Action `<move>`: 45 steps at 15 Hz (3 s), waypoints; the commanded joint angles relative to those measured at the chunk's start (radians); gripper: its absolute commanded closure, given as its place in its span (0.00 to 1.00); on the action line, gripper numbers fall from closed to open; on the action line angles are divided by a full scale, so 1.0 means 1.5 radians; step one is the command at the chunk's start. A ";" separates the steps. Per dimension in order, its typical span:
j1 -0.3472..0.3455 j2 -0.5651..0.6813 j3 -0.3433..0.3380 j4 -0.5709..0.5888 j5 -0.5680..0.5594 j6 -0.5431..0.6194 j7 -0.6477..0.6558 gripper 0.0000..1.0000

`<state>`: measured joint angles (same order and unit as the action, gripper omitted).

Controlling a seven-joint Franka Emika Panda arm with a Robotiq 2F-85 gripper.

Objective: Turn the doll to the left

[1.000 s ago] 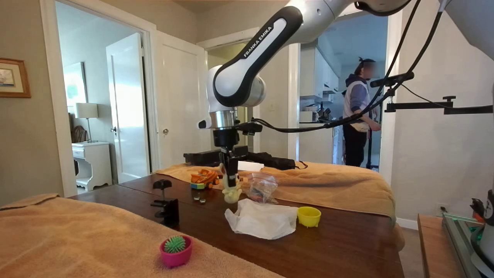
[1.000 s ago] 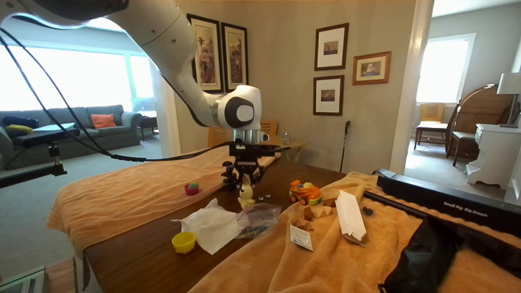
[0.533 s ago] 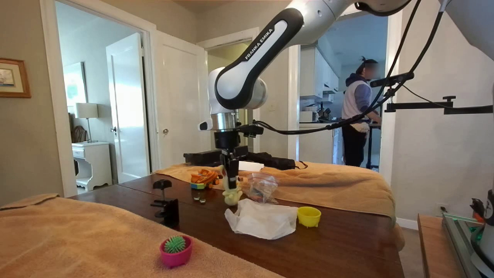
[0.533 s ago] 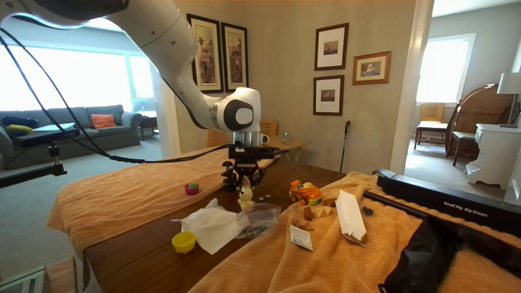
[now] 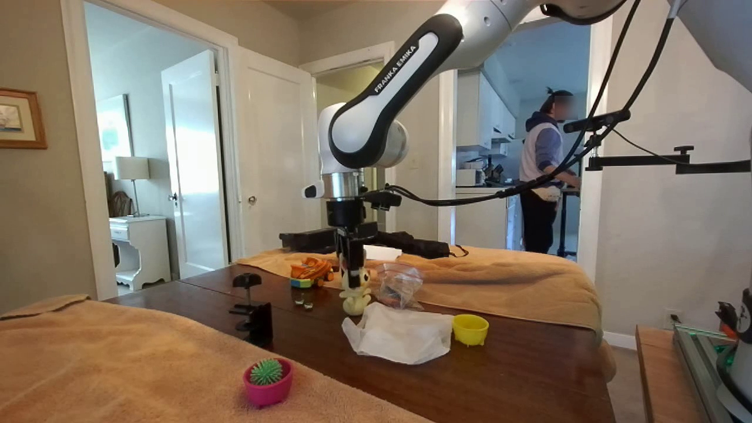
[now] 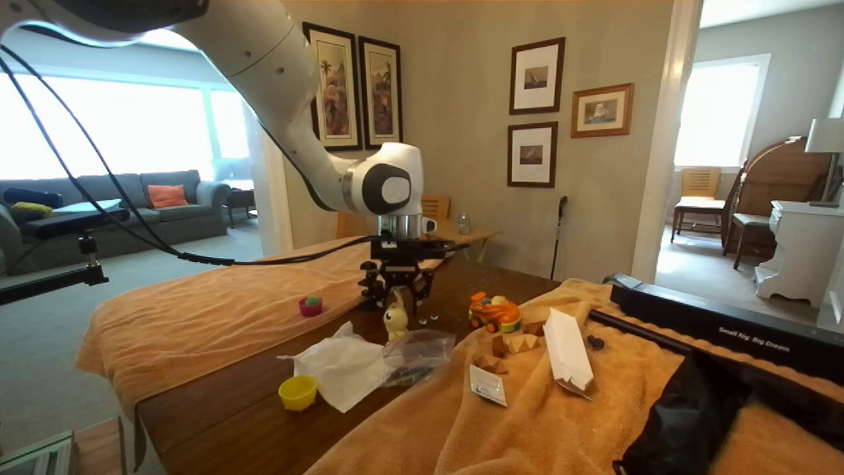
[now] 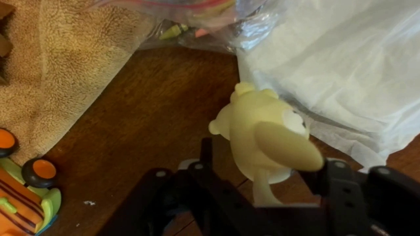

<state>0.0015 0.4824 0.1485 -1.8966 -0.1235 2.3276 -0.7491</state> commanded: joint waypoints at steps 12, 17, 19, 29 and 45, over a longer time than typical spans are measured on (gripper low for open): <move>-0.001 -0.049 0.008 -0.045 0.032 0.060 0.068 0.00; 0.028 -0.140 0.006 -0.081 0.045 0.080 0.220 0.00; 0.052 -0.177 -0.011 -0.095 0.008 0.089 0.314 0.00; 0.098 -0.308 -0.051 -0.163 -0.207 0.011 0.772 0.00; 0.072 -0.332 -0.039 -0.186 0.076 -0.091 0.755 0.00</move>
<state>0.1216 0.0159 0.0917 -2.1374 -0.0592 2.1550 0.4491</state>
